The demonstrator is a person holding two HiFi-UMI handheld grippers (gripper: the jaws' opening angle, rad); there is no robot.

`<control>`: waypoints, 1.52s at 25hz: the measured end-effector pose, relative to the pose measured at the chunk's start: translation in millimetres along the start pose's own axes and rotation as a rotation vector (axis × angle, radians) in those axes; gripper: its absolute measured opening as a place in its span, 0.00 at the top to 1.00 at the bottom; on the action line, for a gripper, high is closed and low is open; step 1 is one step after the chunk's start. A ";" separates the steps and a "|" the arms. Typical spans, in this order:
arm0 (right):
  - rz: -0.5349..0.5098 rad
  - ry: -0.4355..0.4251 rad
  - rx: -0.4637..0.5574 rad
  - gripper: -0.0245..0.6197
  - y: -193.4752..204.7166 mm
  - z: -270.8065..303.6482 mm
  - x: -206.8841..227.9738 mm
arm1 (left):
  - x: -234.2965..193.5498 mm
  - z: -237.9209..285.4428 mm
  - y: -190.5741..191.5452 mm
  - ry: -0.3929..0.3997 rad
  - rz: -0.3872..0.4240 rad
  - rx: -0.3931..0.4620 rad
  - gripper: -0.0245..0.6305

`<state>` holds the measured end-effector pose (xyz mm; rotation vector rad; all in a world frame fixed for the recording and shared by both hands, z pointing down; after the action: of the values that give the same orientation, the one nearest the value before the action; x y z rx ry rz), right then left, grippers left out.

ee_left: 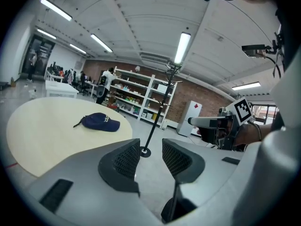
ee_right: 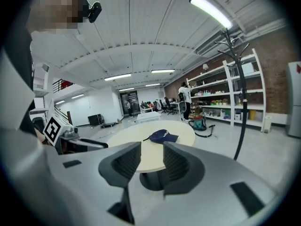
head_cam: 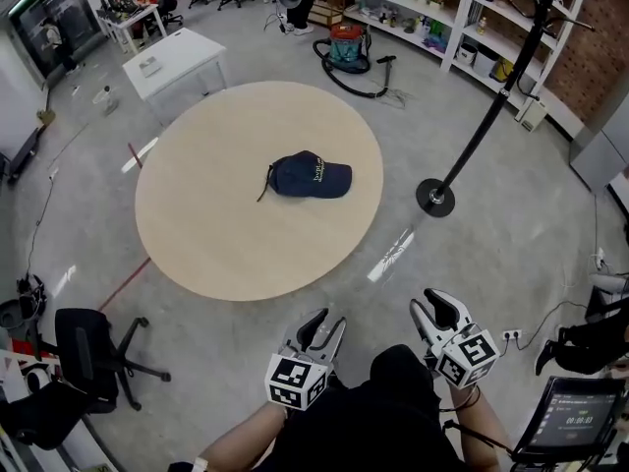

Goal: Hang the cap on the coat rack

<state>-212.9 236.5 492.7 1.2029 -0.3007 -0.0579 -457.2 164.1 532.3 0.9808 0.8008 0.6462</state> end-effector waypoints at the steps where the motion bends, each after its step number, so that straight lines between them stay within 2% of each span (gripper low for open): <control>1: 0.001 -0.010 -0.005 0.75 -0.8 7.2 2.6 | -2.8 1.8 -1.4 -0.005 -0.003 0.000 0.75; 9: 0.014 -0.169 -0.050 0.74 -7.2 73.6 42.9 | -26.0 34.9 -14.0 -0.104 -0.007 -0.015 0.75; 15: 0.055 -0.264 -0.045 0.74 -25.5 123.9 111.3 | -30.0 94.2 -39.6 -0.196 -0.025 -0.018 0.75; 20: 0.104 -0.374 -0.099 0.74 -37.4 165.6 165.8 | -27.7 145.6 -68.9 -0.291 -0.034 0.006 0.75; 23: 0.113 -0.420 -0.131 0.68 -39.9 188.8 186.8 | -25.5 167.7 -81.4 -0.341 -0.035 0.028 0.75; 25: 0.111 -0.447 -0.148 0.63 -42.1 204.6 194.4 | -28.1 178.0 -85.5 -0.376 -0.048 0.033 0.75; 29: 0.109 -0.494 -0.185 0.62 -42.5 229.6 202.2 | -33.9 193.0 -88.5 -0.421 -0.076 0.024 0.75; 32: 0.111 -0.508 -0.205 0.62 -41.8 248.7 207.2 | -43.1 204.5 -87.9 -0.424 -0.096 0.008 0.67; 38: 0.113 -0.507 -0.245 0.62 -37.7 286.0 206.6 | -76.6 219.7 -77.4 -0.419 -0.148 -0.020 0.62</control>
<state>-84.8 -79.2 591.9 0.9125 -0.7825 -0.2954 -309.4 -30.1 556.1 0.9852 0.4880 0.3036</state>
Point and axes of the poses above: the fingertips, and each gripper's own axes: z forward along the fingers, x to its right, y out of its underside, the point moved 8 cm from there along -z, backward along the fingers, and after that the axes turned 2 degrees about z, right-handed, at the moved point
